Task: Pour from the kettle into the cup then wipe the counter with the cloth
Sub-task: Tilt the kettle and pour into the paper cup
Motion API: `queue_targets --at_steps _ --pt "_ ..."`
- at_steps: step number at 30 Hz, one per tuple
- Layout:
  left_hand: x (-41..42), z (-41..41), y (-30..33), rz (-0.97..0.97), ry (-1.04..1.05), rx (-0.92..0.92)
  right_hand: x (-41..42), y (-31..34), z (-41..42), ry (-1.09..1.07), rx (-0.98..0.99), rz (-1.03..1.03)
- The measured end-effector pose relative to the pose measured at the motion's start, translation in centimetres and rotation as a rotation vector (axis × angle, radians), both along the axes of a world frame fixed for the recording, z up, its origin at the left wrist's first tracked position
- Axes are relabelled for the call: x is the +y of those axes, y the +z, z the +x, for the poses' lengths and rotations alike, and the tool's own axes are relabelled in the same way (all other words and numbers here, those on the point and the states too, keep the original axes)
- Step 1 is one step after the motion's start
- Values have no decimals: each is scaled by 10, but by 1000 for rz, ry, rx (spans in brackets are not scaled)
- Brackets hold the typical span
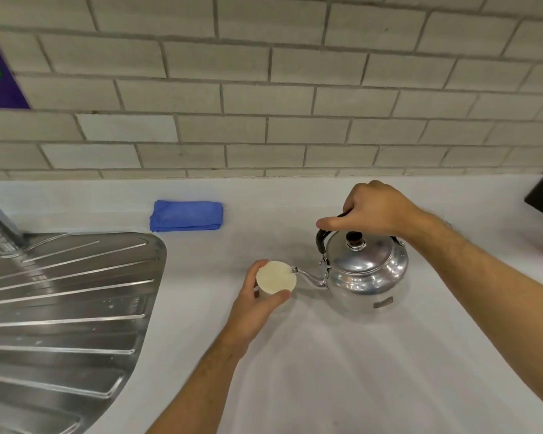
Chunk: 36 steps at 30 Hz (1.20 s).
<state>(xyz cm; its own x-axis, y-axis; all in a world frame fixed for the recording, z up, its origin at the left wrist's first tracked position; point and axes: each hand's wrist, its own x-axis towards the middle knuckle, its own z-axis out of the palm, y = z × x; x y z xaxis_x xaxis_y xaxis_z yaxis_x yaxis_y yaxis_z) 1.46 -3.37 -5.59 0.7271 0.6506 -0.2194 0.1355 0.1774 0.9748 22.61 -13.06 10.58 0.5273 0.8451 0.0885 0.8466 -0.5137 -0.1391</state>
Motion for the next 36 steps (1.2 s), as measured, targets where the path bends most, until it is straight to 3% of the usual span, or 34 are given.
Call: queue_targets --at_steps 36 --pt "1 1 0 -32 -8 -6 4 13 -7 68 -111 -103"
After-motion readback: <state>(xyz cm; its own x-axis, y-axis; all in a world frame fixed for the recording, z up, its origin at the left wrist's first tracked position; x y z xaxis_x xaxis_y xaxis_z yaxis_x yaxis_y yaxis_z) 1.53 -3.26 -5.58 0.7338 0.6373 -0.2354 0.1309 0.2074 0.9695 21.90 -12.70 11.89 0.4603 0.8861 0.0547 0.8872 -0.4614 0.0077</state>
